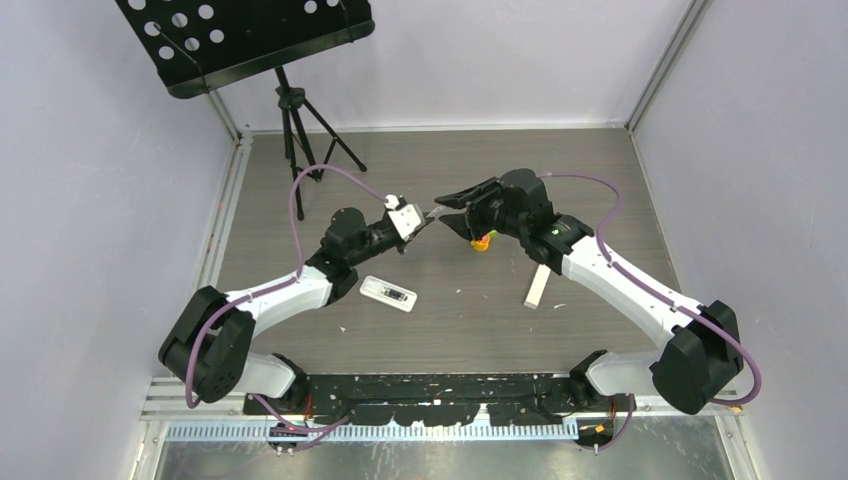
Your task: Load the batteries into the remote control
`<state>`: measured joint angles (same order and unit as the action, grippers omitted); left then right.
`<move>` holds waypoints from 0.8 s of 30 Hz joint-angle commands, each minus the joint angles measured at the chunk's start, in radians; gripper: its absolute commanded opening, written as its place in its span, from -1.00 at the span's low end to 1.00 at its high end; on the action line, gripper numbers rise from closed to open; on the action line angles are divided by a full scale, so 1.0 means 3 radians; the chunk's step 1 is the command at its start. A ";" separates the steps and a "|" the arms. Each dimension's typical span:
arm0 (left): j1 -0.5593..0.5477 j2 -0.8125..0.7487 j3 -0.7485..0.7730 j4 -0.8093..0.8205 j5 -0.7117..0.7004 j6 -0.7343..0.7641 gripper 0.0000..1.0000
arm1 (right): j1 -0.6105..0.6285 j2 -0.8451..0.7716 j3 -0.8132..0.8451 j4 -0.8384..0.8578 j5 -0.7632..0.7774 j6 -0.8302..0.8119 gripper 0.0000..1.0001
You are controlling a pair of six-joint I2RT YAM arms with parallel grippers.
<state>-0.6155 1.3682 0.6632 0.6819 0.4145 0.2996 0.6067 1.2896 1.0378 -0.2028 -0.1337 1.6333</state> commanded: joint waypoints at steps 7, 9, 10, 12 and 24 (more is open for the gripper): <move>-0.0030 -0.0010 -0.0050 0.0311 0.0068 0.0422 -1.00 | -0.0008 0.0026 -0.0085 0.0175 -0.0135 0.0077 -0.47; -0.0031 -0.0015 -0.0048 0.0312 0.0073 0.0428 -1.00 | -0.0008 0.0038 -0.0080 0.0175 -0.0154 0.0064 -0.55; -0.0033 -0.0022 -0.0046 0.0310 0.0075 0.0428 -1.00 | -0.0008 0.0048 -0.0079 0.0175 -0.0168 0.0058 -0.61; -0.0033 -0.0041 -0.0051 0.0309 0.0064 0.0400 -0.92 | -0.0008 0.0061 -0.0084 0.0175 -0.0191 0.0046 -0.80; -0.0033 -0.0169 -0.0206 0.0460 -0.0166 -0.0125 0.38 | -0.0023 -0.0077 -0.0145 0.0176 0.0048 -0.0092 -0.99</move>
<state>-0.6216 1.3529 0.6273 0.7254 0.3878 0.3202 0.6064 1.3025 0.9932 -0.1734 -0.1581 1.6291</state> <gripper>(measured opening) 0.632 0.075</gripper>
